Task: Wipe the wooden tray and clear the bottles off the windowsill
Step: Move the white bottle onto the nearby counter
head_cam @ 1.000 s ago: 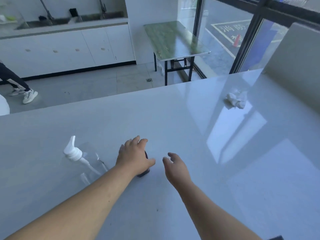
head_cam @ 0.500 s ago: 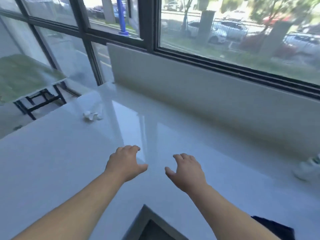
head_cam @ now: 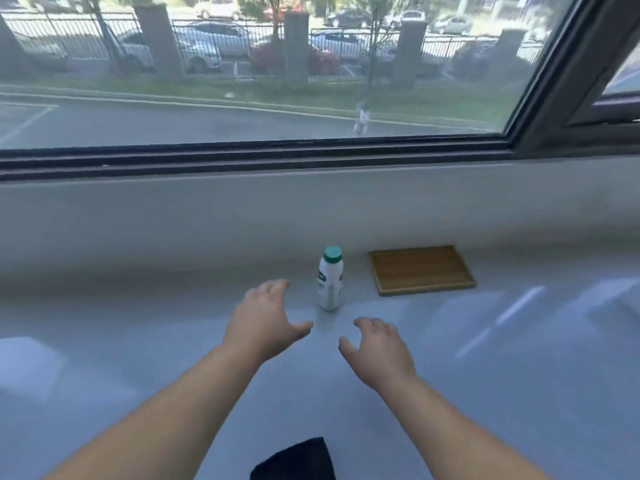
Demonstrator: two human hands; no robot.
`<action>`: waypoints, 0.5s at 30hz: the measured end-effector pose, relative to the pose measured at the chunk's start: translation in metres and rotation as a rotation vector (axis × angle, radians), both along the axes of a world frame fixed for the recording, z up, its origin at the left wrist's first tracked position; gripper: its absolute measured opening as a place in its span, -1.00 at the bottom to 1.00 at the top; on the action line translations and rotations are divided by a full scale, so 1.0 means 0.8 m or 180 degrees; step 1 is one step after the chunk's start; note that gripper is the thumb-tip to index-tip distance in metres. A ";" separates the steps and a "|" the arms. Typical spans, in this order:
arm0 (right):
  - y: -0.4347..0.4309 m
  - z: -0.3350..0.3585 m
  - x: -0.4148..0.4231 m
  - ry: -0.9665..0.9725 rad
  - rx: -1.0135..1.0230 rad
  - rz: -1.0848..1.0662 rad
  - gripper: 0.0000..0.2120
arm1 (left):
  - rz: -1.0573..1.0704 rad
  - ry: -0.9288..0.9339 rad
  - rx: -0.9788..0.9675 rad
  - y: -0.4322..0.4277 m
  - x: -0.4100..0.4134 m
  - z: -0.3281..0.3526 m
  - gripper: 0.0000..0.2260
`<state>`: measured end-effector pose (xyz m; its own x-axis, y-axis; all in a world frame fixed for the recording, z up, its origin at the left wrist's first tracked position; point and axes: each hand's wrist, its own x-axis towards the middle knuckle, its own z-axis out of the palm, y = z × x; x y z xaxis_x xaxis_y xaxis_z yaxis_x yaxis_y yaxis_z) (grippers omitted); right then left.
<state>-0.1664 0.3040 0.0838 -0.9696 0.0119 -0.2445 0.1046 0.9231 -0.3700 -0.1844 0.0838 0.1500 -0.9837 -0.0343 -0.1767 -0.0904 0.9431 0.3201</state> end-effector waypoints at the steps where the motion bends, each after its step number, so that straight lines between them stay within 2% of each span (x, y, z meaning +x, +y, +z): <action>1: 0.013 -0.005 -0.013 -0.0047 -0.0117 -0.0113 -0.39 | 0.0036 0.0024 0.0099 0.018 -0.017 -0.003 -0.15; 6: 0.032 -0.030 -0.079 -0.0463 -0.1104 -0.0599 -0.43 | 0.0774 -0.0157 0.0912 0.072 -0.102 -0.029 -0.09; 9: 0.015 -0.044 -0.110 -0.0711 -0.1758 -0.0755 -0.43 | 0.0923 -0.0284 0.1105 0.084 -0.132 -0.052 -0.13; 13: -0.005 -0.057 -0.138 -0.1071 -0.2614 -0.1447 -0.48 | 0.0875 -0.0151 0.1300 0.093 -0.145 -0.077 -0.47; 15: -0.012 -0.063 -0.144 -0.1229 -0.2891 -0.1642 -0.49 | 0.0868 -0.0087 0.1312 0.093 -0.144 -0.084 -0.58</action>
